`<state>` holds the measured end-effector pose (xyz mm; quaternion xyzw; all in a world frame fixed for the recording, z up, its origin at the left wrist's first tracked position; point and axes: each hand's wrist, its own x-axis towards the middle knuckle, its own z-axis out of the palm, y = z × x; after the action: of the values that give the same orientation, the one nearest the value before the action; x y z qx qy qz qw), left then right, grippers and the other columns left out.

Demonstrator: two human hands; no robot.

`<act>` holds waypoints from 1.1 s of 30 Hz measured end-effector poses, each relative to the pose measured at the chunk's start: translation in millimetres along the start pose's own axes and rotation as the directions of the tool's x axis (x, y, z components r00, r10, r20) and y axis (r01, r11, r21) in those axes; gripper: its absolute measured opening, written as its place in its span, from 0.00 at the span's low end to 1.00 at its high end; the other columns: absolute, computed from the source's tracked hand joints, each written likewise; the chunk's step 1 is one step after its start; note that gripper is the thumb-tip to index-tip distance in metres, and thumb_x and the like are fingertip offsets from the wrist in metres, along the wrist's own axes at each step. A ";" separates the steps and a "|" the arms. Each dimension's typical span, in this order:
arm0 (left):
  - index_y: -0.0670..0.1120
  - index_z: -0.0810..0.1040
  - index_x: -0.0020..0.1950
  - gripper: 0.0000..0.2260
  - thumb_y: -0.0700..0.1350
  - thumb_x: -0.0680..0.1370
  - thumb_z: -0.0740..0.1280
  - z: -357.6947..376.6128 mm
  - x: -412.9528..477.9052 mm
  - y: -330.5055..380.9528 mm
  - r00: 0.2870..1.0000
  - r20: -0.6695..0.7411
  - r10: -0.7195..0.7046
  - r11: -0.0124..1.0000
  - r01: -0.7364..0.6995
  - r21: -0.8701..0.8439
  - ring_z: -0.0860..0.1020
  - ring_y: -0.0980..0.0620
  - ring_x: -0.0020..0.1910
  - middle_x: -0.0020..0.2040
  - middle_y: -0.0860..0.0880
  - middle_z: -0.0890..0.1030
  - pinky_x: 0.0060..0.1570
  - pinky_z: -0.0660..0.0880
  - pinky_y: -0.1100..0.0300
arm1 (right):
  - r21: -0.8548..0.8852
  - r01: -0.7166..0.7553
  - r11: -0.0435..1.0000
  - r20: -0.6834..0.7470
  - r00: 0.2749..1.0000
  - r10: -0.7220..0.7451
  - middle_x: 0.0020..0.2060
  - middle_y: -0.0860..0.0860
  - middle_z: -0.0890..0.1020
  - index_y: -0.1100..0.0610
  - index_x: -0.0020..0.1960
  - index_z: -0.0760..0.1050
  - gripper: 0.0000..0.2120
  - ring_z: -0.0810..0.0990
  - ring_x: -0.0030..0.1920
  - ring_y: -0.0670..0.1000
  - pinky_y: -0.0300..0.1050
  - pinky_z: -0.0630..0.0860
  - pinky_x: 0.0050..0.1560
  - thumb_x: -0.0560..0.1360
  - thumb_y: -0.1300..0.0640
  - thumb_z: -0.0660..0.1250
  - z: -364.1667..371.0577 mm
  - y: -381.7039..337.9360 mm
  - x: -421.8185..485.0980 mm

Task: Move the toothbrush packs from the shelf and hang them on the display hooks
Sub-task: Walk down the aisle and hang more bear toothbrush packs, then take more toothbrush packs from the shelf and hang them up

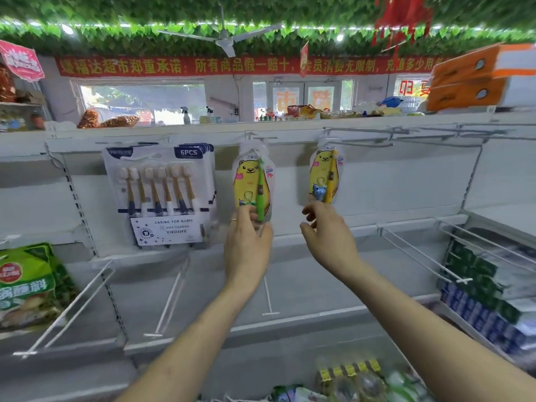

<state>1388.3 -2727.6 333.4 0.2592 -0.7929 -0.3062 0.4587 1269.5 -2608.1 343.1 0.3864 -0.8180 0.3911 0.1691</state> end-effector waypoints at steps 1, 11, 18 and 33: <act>0.52 0.72 0.69 0.17 0.46 0.81 0.69 8.4 -9.3 3.7 0.998 0.050 0.038 0.998 -0.040 0.038 0.79 0.50 0.60 0.65 0.52 0.77 0.57 0.79 0.47 | -0.098 0.025 0.995 -0.004 1.000 -0.026 0.59 0.51 0.78 0.54 0.65 0.74 0.12 0.79 0.55 0.55 0.54 0.79 0.51 0.81 0.57 0.66 -8.4 4.6 -10.9; 0.51 0.70 0.76 0.24 0.52 0.81 0.68 105.2 -134.3 86.6 0.808 0.458 0.372 0.870 -0.476 0.133 0.70 0.44 0.72 0.74 0.50 0.71 0.62 0.74 0.46 | -0.641 -0.158 0.751 -0.159 0.985 0.071 0.52 0.58 0.80 0.59 0.62 0.76 0.18 0.80 0.49 0.64 0.55 0.75 0.41 0.72 0.58 0.71 -136.6 103.2 -146.6; 0.50 0.69 0.78 0.27 0.52 0.80 0.70 217.7 -268.9 182.7 0.700 0.555 0.449 0.842 -0.539 -0.001 0.71 0.43 0.69 0.74 0.46 0.71 0.64 0.75 0.44 | -0.594 -0.465 0.657 -0.348 0.884 0.312 0.55 0.57 0.80 0.59 0.62 0.76 0.16 0.80 0.52 0.64 0.59 0.77 0.47 0.75 0.59 0.68 -243.7 210.5 -258.8; 0.48 0.76 0.68 0.24 0.51 0.73 0.71 456.9 -483.2 384.9 0.154 0.711 0.686 0.465 -0.844 -0.267 0.76 0.38 0.60 0.68 0.43 0.77 0.48 0.76 0.45 | -0.704 -0.684 0.192 -0.422 0.620 0.661 0.54 0.53 0.78 0.53 0.60 0.77 0.20 0.79 0.52 0.59 0.54 0.73 0.47 0.69 0.59 0.72 -471.6 430.7 -468.1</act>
<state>1148.3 -2018.9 158.1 -0.2875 -0.9450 -0.0263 0.1536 1229.8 -1840.4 153.3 -0.1411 -0.9787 0.0016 0.1490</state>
